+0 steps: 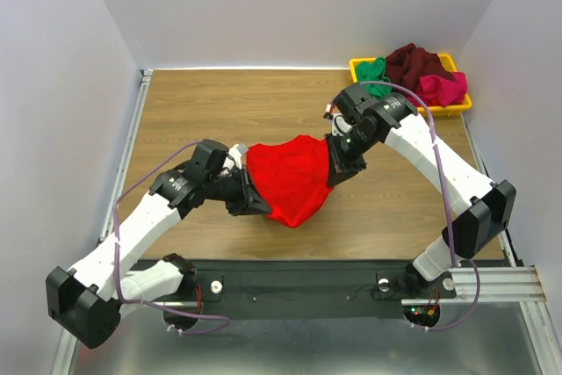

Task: Fold and stack the t-shirts
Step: Fold the tshirt

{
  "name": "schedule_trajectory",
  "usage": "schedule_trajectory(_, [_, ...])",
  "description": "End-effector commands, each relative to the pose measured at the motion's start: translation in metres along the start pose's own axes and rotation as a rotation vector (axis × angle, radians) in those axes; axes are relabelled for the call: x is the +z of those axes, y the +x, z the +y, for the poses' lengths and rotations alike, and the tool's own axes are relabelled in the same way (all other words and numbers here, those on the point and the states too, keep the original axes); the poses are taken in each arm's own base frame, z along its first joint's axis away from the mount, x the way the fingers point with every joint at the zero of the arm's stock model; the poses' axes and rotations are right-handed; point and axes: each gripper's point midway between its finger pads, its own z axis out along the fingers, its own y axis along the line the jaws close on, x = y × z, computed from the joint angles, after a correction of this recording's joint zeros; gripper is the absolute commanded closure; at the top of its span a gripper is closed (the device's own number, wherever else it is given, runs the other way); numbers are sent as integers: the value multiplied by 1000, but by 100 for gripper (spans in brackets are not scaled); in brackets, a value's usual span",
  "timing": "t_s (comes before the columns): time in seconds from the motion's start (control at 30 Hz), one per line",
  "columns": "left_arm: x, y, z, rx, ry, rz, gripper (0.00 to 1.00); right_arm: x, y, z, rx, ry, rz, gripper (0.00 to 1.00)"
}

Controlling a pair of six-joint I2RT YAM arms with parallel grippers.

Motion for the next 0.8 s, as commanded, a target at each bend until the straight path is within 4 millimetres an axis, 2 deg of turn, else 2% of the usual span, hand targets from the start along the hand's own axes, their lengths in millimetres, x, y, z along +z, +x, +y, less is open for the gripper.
schedule_trajectory(0.0, [-17,-13,-44,-3,124,-61,100,-20,1,12,40,-6,-35,100])
schedule_trajectory(0.2, [6,-31,-26,-7,91,-92,100,-2,-28,-4,51,89,-99,100])
schedule_trajectory(0.3, [9,-48,-7,-5,49,-125,100,13,-47,-9,58,108,-135,100])
schedule_trajectory(0.43, [14,-72,22,-7,2,-160,100,30,-72,-26,66,176,-169,100])
schedule_trajectory(0.57, [23,-85,35,-6,-4,-159,100,33,-96,-37,57,216,-210,100])
schedule_trajectory(0.6, [24,-88,38,-1,-4,-161,100,39,-101,-41,53,228,-201,100])
schedule_trajectory(0.73, [32,-103,38,27,8,-156,100,48,-123,-51,37,253,-214,100])
schedule_trajectory(0.77, [35,-106,43,19,-5,-148,100,49,-128,-54,40,260,-217,100])
